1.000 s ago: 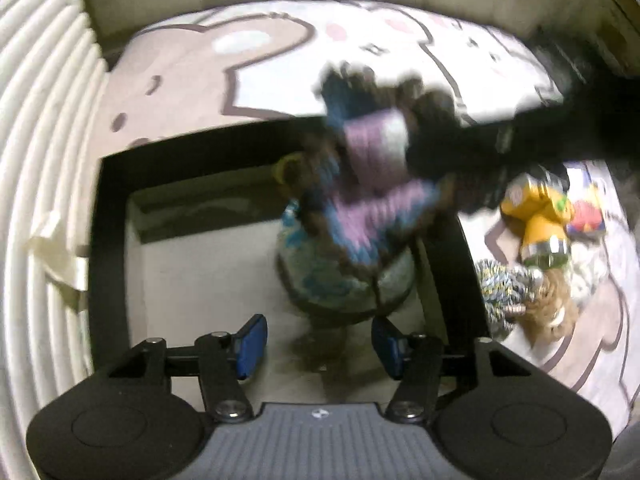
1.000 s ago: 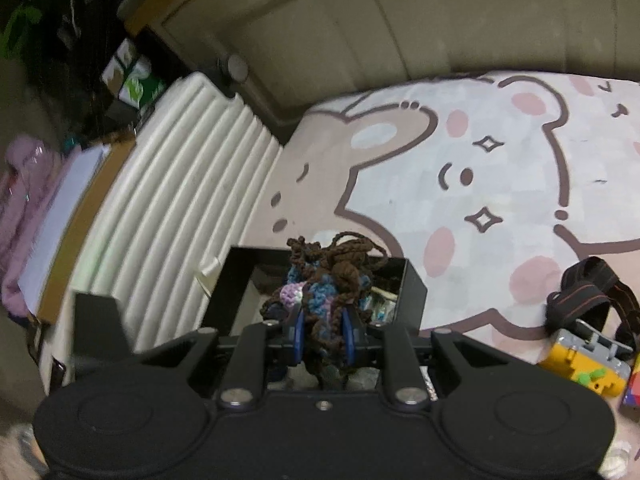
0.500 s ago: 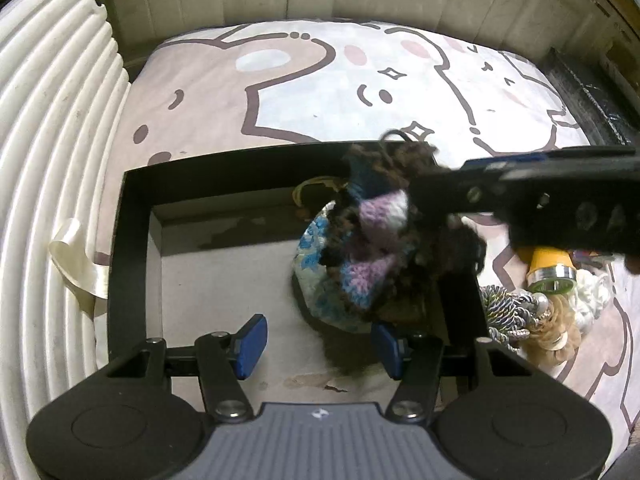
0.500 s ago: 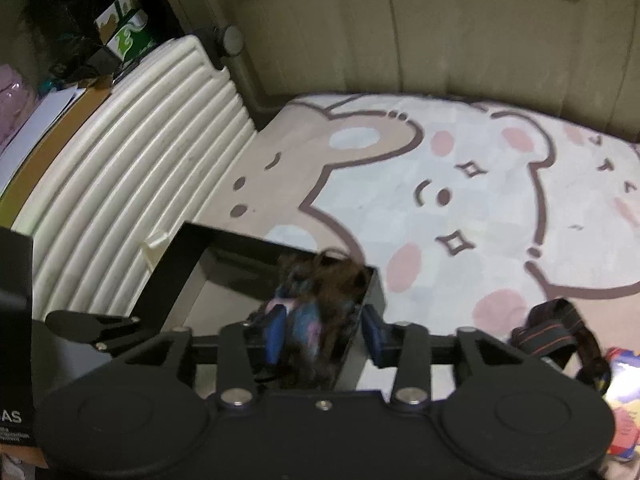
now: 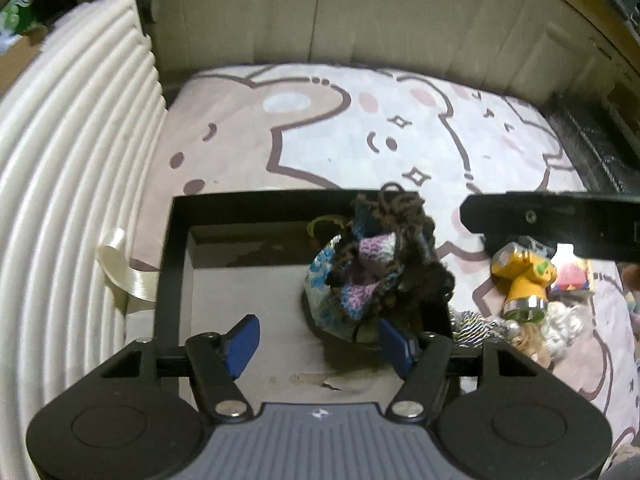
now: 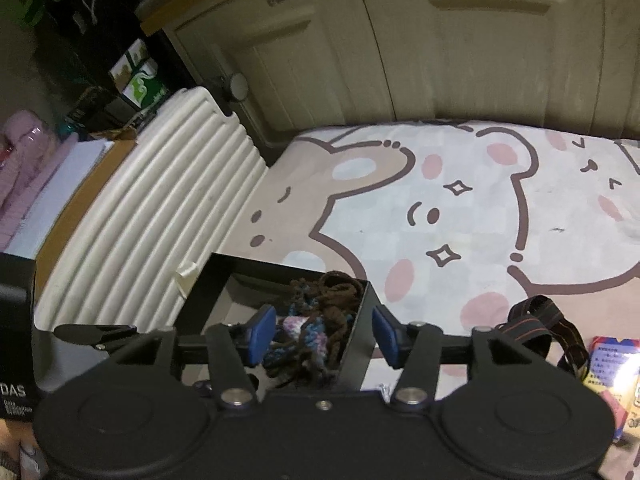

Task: Organize objects
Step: 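Lower the yarn bundle into the black box and open the right tool, then move the left tool to the yellow headlamp while the right tool approaches the colourful card box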

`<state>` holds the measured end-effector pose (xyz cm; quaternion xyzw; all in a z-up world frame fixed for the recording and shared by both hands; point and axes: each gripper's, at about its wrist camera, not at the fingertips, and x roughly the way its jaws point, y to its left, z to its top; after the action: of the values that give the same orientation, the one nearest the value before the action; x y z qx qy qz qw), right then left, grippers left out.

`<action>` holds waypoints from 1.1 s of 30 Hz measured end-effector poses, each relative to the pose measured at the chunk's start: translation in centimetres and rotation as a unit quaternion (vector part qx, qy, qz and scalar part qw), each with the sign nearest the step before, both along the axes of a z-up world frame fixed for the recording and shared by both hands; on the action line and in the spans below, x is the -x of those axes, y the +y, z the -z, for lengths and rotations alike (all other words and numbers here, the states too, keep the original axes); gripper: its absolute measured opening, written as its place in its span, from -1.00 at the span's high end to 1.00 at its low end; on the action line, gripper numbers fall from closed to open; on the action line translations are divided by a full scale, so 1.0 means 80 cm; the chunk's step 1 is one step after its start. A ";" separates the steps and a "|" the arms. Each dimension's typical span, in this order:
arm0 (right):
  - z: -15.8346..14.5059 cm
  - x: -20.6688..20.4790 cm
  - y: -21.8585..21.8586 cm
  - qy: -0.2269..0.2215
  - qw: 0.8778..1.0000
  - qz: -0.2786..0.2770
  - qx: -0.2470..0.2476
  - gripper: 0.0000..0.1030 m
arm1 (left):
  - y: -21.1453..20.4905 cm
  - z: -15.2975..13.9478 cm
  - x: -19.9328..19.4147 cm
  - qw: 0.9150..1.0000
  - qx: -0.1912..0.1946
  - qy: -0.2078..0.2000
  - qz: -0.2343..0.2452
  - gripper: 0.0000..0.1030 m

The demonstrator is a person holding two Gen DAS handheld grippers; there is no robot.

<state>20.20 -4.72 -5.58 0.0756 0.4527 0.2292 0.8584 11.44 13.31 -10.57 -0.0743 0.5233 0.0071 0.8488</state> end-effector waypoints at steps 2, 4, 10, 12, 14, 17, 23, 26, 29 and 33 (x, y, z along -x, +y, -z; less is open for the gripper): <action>-0.006 0.005 -0.002 -0.006 1.000 -0.001 0.001 -0.07 | -0.001 -0.010 0.005 1.000 0.000 -0.006 -0.008 -0.31; -0.010 0.010 -0.005 -0.011 1.000 0.001 0.006 -0.07 | 0.000 -0.019 0.010 1.000 0.000 -0.012 -0.017 -0.33; -0.020 0.026 -0.014 -0.023 0.999 0.004 0.024 -0.26 | -0.003 -0.043 0.024 0.998 -0.031 -0.024 -0.041 -0.55; -0.022 0.031 -0.018 -0.029 0.999 0.009 0.033 -0.39 | -0.004 -0.048 0.029 0.998 -0.041 -0.028 -0.047 -0.62; -0.025 0.034 -0.024 -0.033 0.999 0.015 0.040 -0.51 | -0.005 -0.052 0.033 0.997 -0.049 -0.032 -0.051 -0.72; -0.026 0.038 -0.035 -0.035 0.998 0.026 0.044 -0.63 | -0.008 -0.058 0.038 0.996 -0.055 -0.040 -0.055 -0.82; -0.028 0.048 -0.050 -0.042 0.997 0.036 0.059 -0.97 | -0.016 -0.067 0.044 0.995 -0.057 -0.054 -0.063 -0.96; -0.028 0.052 -0.057 -0.042 0.996 0.037 0.063 -1.00 | -0.020 -0.070 0.044 0.995 -0.060 -0.057 -0.062 -1.00; -0.028 0.055 -0.066 -0.044 0.996 0.045 0.063 -1.00 | -0.026 -0.071 0.042 0.995 -0.063 -0.058 -0.058 -1.00; -0.029 0.058 -0.080 -0.045 0.995 0.057 0.062 -1.00 | -0.035 -0.072 0.040 0.994 -0.071 -0.056 -0.055 -1.00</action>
<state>15.58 -11.08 -3.23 0.0373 0.4215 0.1548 0.8927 8.23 10.54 -4.78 -0.0428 0.4678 0.0867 0.8785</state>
